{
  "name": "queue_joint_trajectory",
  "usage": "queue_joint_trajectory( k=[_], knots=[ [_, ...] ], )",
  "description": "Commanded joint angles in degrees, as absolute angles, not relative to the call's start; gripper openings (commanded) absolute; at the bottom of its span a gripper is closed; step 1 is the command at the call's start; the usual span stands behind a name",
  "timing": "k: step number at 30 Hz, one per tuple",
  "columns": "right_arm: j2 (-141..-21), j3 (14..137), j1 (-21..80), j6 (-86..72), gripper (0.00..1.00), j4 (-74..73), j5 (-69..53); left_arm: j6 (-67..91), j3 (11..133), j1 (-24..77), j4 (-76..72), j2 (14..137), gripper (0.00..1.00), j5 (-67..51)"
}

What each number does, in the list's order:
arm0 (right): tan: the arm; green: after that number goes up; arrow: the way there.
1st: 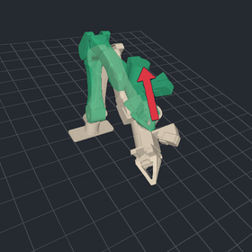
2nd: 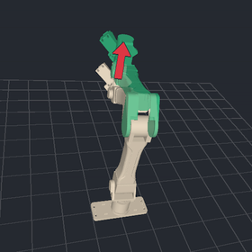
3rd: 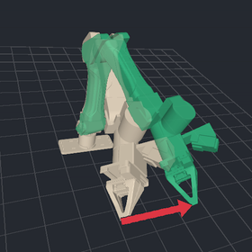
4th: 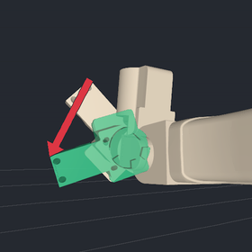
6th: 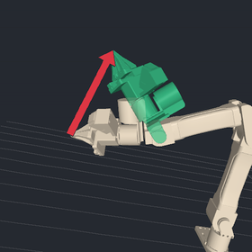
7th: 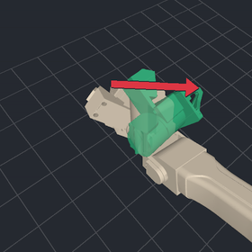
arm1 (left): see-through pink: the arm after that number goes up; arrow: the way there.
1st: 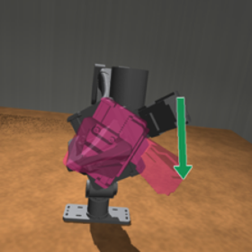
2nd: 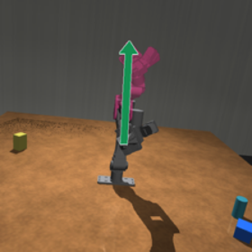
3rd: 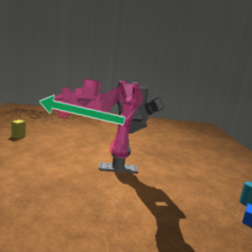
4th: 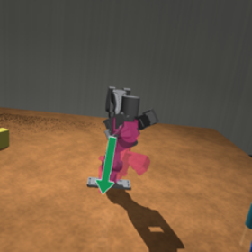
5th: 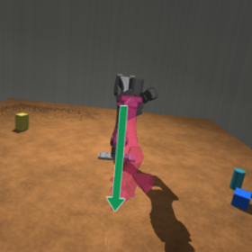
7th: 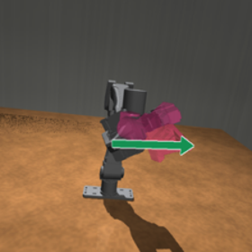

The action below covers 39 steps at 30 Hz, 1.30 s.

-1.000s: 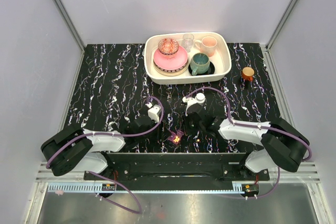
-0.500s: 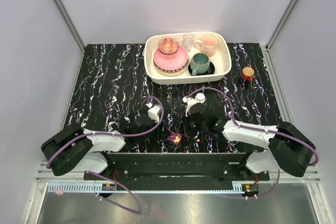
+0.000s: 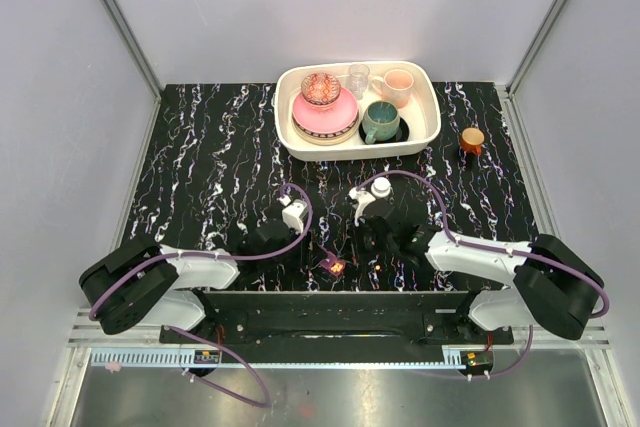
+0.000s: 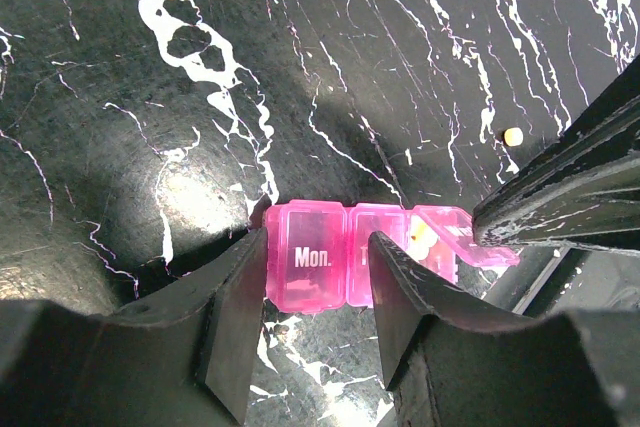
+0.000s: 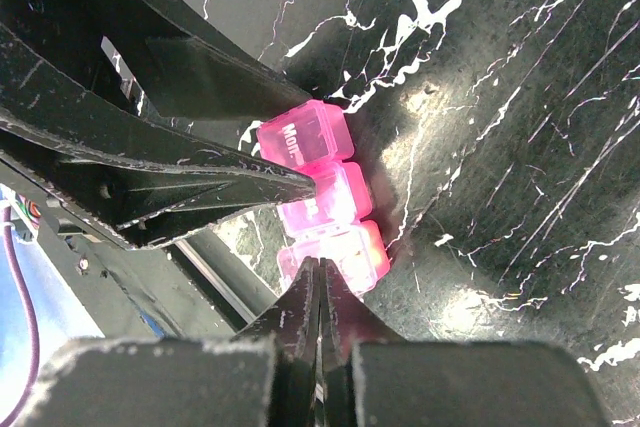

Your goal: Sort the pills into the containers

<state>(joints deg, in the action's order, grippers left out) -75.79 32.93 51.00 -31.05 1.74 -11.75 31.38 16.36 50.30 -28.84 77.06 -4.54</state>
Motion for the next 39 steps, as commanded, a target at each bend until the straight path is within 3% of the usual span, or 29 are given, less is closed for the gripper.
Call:
queue_joint_trajectory(
  k=[1, 39],
  knots=[
    [-76.4, 33.0, 51.9, -31.7, 0.00, 2.8, -13.8, 29.7, 15.9, 50.8, -24.3, 78.8, 0.48, -5.1],
    [-81.3, 38.0, 55.5, -31.1, 0.00, -4.4, -8.1, 29.8, 16.0, 51.2, -24.6, 79.5, 0.48, -5.5]
  ],
)
